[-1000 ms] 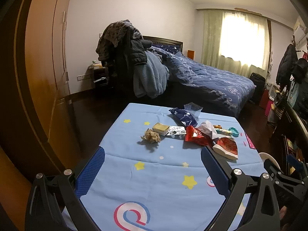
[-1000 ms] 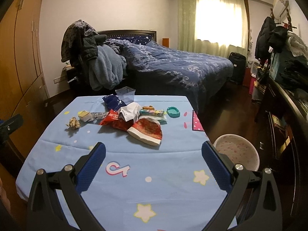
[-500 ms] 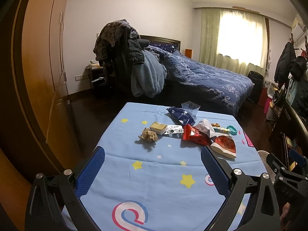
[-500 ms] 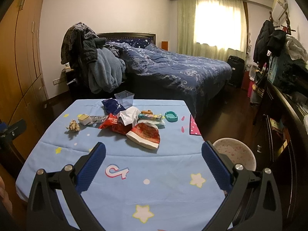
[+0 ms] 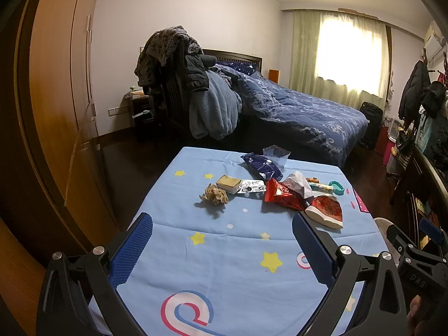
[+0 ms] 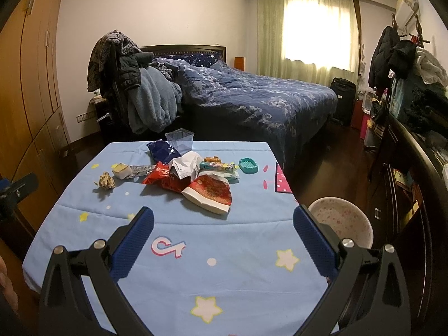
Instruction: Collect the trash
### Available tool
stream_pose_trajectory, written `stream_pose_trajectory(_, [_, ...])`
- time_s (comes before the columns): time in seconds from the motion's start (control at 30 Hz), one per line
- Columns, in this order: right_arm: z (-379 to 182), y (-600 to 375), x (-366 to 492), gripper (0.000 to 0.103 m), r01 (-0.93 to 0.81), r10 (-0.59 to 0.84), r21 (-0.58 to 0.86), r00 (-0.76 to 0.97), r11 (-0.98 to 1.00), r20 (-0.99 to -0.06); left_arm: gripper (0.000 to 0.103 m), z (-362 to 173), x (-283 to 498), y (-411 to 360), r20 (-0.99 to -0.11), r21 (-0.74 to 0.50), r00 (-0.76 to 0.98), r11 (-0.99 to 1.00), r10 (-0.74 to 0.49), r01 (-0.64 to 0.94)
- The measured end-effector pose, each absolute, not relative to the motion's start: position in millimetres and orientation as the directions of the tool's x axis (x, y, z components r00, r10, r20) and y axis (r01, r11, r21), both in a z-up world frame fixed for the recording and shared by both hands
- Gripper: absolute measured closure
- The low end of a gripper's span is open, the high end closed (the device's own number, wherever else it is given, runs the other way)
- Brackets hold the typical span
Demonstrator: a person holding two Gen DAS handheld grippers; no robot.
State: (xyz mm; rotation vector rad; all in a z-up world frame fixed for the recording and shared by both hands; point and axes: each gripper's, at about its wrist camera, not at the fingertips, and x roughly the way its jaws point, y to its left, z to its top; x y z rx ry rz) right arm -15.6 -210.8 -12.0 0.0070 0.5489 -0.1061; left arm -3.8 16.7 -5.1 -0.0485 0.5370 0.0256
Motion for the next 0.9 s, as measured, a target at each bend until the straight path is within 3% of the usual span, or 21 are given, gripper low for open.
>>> stream_pose_trajectory(0.9, [-10.8,-208.9,-19.2,0.003,0.1,-0.097,-0.021,0.85,0.995,-0.518,0.004,1.9,-8.8,9.1,-0.511,-0.042,0.859,0.999,0.001,-0.027])
